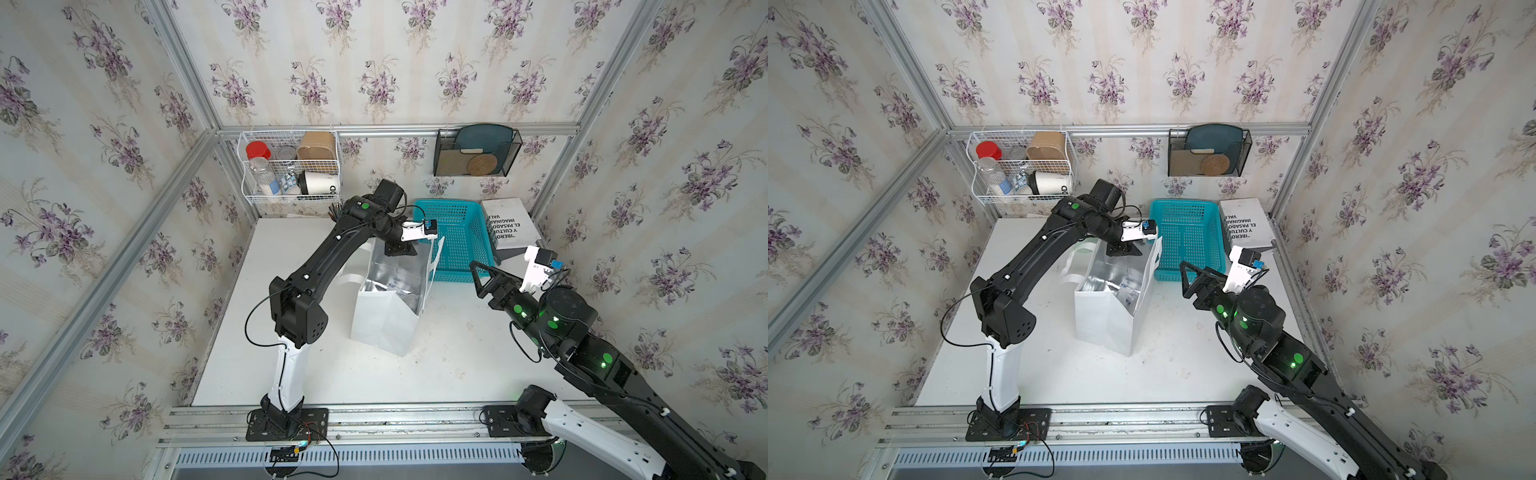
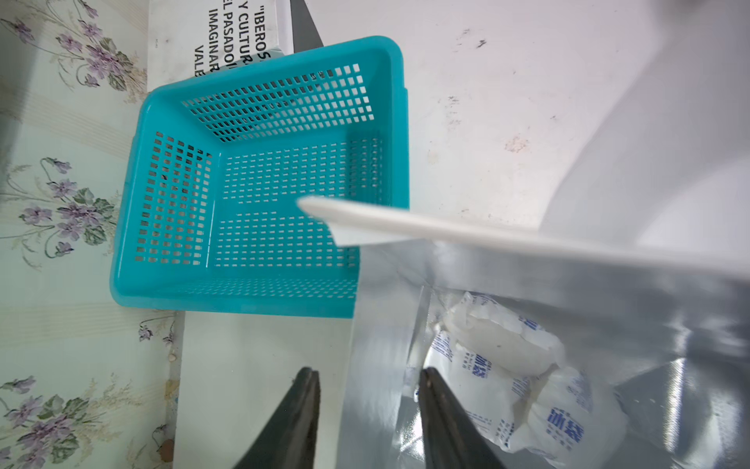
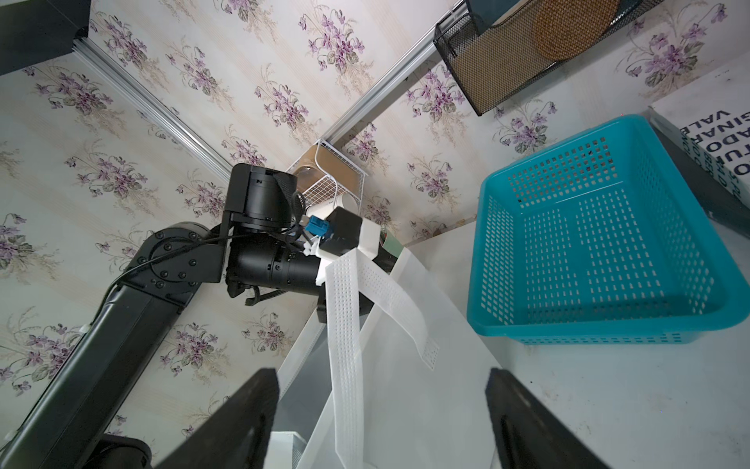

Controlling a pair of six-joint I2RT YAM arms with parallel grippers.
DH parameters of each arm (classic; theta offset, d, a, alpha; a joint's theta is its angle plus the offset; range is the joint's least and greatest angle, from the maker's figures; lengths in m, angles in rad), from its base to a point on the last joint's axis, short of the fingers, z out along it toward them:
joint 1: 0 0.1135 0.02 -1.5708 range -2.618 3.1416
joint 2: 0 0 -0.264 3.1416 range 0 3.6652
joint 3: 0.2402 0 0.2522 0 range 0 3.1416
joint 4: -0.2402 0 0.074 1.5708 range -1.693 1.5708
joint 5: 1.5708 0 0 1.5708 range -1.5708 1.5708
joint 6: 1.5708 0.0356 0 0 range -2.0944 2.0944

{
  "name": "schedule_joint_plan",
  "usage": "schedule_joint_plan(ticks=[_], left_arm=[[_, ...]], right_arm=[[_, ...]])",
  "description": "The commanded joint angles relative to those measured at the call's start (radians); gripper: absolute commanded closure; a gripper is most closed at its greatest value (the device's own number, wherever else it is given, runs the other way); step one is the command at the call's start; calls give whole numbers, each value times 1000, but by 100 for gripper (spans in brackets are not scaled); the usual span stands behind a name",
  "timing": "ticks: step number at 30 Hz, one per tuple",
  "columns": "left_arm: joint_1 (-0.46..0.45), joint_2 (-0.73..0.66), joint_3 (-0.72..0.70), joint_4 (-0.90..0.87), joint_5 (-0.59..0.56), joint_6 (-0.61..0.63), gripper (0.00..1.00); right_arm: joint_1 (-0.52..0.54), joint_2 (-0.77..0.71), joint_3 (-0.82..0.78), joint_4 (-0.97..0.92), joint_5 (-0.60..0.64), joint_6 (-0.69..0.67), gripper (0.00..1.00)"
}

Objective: Place the ice pack in the delivery bag
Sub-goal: Adjust the delivery bag at the center of the board.

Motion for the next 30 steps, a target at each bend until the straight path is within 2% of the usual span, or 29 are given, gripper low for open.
schedule_joint_plan(ticks=[1, 3, 4, 8, 10, 15, 21, 25, 30], left_arm=[[-4, 10, 14, 32, -33, -26, 71], [-7, 5, 10, 31, -40, -32, 96], [-8, 0, 8, 29, -46, -41, 100], [-6, -45, -9, 7, -58, -96, 100], [-3, -81, -28, 6, -82, -169, 100], [13, -153, -38, -6, -257, -477, 100], [86, -168, -24, -188, -447, -879, 100], [176, -245, -151, -224, -470, -1152, 100], [206, -396, -358, -114, -445, -1343, 100]], right_arm=[[-1, -11, 8, -9, -8, 6, 14], [-1, -18, 7, -14, -6, 3, 15], [-1, -19, 7, -18, -6, 0, 15], [-1, -13, 8, -22, -14, -16, 14], [-1, -7, 6, -19, -17, -24, 14], [-1, 26, 2, 1, -46, -63, 14], [-1, 83, -3, 33, -133, -104, 13], [-1, 140, -11, 64, -208, -73, 13], [-29, 300, 19, 109, -403, 44, 10]])
